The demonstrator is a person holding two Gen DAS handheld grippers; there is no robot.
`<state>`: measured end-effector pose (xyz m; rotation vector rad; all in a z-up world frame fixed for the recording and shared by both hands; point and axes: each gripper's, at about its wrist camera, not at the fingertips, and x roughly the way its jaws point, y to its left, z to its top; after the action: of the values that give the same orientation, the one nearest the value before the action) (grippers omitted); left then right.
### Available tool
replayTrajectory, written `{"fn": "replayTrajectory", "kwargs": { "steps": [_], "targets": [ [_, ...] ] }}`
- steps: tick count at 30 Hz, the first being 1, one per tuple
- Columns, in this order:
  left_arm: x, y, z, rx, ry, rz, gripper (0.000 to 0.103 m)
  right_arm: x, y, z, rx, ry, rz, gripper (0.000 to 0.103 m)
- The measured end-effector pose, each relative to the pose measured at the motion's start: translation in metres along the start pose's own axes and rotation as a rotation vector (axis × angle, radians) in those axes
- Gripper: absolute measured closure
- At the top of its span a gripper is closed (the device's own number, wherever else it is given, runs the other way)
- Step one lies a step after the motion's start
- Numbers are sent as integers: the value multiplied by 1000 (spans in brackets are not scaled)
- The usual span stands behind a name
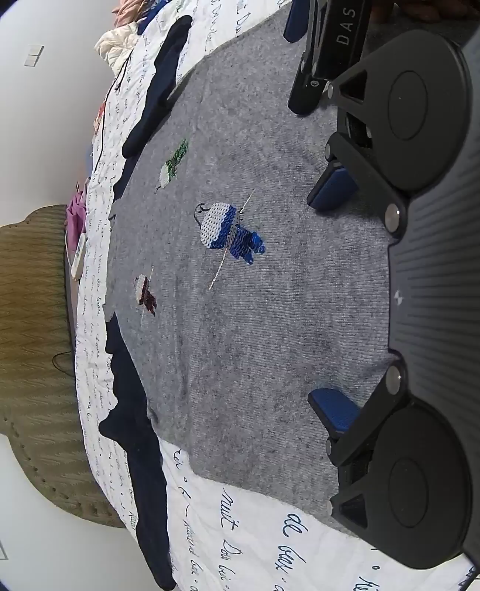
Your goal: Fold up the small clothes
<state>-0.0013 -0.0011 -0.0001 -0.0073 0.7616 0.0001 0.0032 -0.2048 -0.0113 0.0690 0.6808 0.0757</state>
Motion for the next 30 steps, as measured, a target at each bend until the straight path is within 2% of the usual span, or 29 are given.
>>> {"fn": "replayTrajectory", "kwargs": {
  "steps": [3, 8, 30],
  "targets": [
    [-2, -1, -5, 10, -32, -10, 0, 0, 0, 0, 1, 0, 0, 1],
    [-1, -3, -3, 14, -24, 11, 0, -1, 0, 0, -1, 0, -1, 1],
    [-2, -4, -7, 13, -39, 13, 0, -1, 0, 0, -2, -1, -1, 1]
  ]
}}
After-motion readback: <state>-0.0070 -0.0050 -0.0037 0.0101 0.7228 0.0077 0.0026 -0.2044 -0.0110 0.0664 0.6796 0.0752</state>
